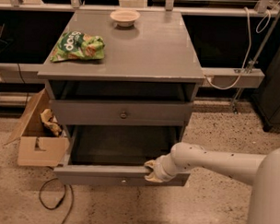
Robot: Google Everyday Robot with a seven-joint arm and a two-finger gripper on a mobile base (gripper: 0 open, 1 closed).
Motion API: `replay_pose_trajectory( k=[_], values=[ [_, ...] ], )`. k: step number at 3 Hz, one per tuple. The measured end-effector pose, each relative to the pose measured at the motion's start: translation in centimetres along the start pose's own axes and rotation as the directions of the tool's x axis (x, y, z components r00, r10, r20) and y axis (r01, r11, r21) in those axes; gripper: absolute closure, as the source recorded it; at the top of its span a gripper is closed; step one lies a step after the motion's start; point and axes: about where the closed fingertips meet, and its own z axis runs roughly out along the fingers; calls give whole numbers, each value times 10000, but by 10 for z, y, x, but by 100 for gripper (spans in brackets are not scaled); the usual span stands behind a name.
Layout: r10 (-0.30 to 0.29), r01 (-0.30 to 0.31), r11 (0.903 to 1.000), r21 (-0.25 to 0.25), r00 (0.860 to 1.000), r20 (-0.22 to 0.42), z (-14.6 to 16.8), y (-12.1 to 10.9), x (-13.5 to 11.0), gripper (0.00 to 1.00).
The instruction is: Open middle drawer
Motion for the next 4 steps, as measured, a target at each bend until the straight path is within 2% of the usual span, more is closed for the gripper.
replay_pose_trajectory(
  k=[1, 4],
  values=[
    [0, 0, 10000, 0, 10000, 0, -3, -1, -3, 82],
    [-1, 1, 10000, -2, 10000, 2, -3, -1, -3, 11]
  ],
)
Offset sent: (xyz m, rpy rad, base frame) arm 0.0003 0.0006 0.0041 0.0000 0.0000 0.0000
